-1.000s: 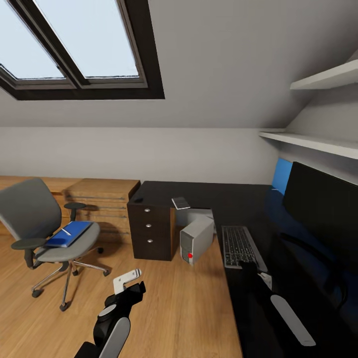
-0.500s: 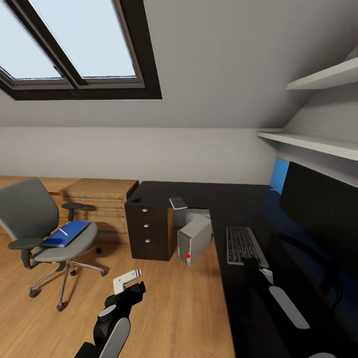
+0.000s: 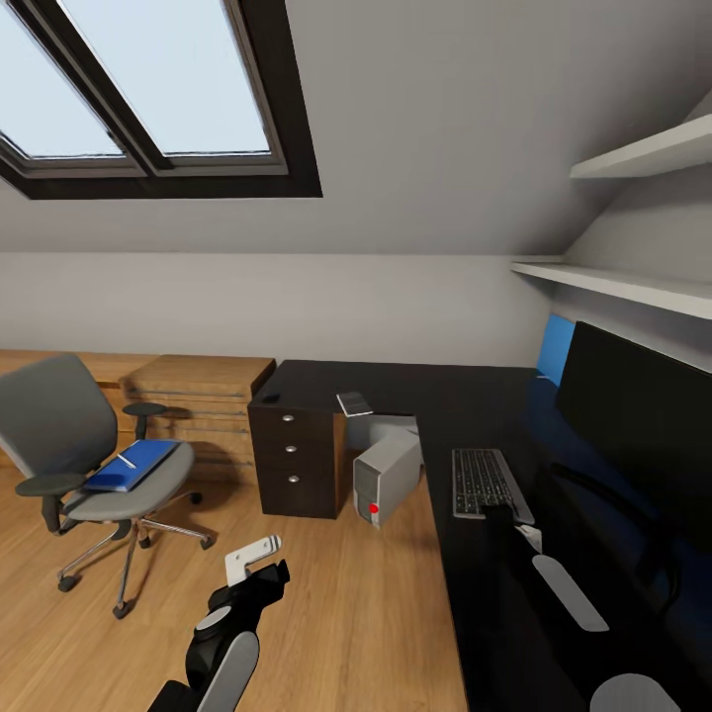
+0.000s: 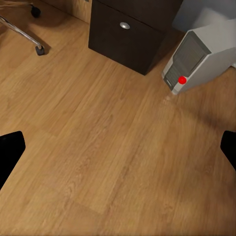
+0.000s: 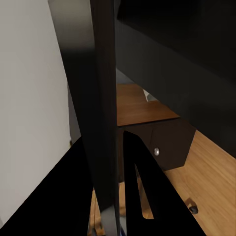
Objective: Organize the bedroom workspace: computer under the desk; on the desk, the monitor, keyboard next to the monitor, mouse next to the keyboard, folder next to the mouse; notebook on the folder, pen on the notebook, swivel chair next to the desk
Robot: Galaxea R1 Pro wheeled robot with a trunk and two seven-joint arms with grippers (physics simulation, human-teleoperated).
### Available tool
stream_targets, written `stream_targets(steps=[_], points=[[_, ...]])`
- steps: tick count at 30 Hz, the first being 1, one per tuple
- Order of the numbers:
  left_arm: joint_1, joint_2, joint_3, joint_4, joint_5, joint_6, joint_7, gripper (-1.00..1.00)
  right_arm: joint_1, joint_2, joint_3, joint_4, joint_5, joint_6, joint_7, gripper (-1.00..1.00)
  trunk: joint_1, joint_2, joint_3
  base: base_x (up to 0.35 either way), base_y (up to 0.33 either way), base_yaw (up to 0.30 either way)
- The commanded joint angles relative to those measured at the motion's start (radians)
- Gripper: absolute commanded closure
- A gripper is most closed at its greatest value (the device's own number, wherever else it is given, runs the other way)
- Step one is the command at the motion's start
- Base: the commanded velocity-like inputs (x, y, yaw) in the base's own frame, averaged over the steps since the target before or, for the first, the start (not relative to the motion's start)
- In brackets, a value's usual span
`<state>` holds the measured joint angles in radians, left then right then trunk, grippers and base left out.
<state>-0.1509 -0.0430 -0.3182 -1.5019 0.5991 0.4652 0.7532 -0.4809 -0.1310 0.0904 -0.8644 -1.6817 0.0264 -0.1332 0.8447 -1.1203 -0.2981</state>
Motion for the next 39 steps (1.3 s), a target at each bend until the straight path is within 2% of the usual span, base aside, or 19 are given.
stream_targets(steps=[1, 21, 23, 29, 39], points=[[-0.001, 0.0, -0.001, -0.001, 0.007, 0.003, 0.008, -1.0, 0.0, -0.001, 0.002, 0.069, -0.004, 0.0, -0.005, 1.0, 0.0, -0.001, -0.001, 0.0, 0.0, 0.0], [-0.001, 0.0, -0.001, 0.01, 0.005, 0.002, 0.008, -1.0, -0.001, 0.002, 0.005, 0.069, -0.002, -0.002, 0.003, 1.0, 0.0, -0.001, -0.001, -0.044, 0.0, 0.0], [-0.001, 0.0, -0.001, 0.01, 0.005, 0.002, 0.008, -1.0, -0.001, 0.002, 0.007, 0.069, 0.004, -0.002, 0.016, 1.0, 0.0, -0.001, -0.001, -0.016, 0.0, 0.0], [-0.001, 0.0, -0.001, 0.01, 0.005, 0.001, 0.008, -1.0, -0.001, 0.001, 0.009, 0.068, 0.019, -0.001, 0.11, 1.0, 0.0, -0.001, -0.001, -0.003, -0.003, 0.0], [-0.001, 0.0, -0.001, 0.01, 0.005, 0.001, 0.006, -1.0, -0.001, -0.008, 0.009, 0.07, 0.021, 0.01, 0.13, 1.0, 0.0, -0.001, -0.001, 0.0, -0.164, 0.0]])
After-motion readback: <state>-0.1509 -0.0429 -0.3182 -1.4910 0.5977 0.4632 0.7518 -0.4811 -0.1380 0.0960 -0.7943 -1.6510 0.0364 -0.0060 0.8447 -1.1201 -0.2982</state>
